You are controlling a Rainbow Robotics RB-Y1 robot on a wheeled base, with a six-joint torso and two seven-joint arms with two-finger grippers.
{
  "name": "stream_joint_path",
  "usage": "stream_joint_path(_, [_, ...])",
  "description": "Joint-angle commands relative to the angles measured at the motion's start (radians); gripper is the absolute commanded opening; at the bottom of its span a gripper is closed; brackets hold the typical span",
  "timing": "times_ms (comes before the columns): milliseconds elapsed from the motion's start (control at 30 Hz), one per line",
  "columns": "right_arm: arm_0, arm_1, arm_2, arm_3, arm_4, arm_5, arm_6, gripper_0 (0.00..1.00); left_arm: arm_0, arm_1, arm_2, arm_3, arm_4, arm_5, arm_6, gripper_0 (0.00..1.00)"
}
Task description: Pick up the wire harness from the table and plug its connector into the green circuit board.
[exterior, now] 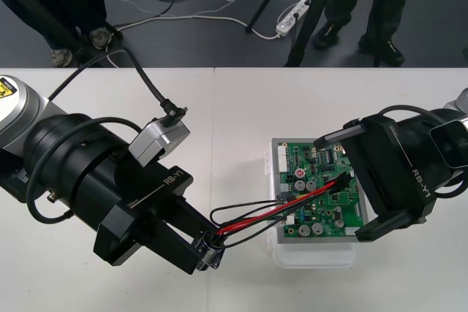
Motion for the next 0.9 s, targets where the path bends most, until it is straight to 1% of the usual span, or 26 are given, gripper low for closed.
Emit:
stream_joint_path(33, [-0.035, 0.01, -0.028, -0.066, -0.013, -0.012, -0.062, 1.0, -0.01, -0.02, -0.005, -0.011, 0.021, 0.041, 0.019, 0.0])
stream_joint_path(333, [-0.032, 0.03, -0.02, -0.106, -0.047, -0.012, -0.083, 1.0, -0.009, -0.02, -0.006, -0.012, 0.02, 0.041, 0.009, 0.0])
stream_joint_path(500, [-0.03, 0.036, 0.026, -0.109, -0.063, -0.012, -0.086, 1.0, -0.007, -0.02, -0.006, -0.011, 0.02, 0.041, 0.006, 0.0])
stream_joint_path(900, [-0.03, 0.033, 0.026, -0.106, -0.062, -0.012, -0.088, 1.0, -0.007, -0.02, -0.006, -0.011, 0.02, 0.041, 0.005, 0.0])
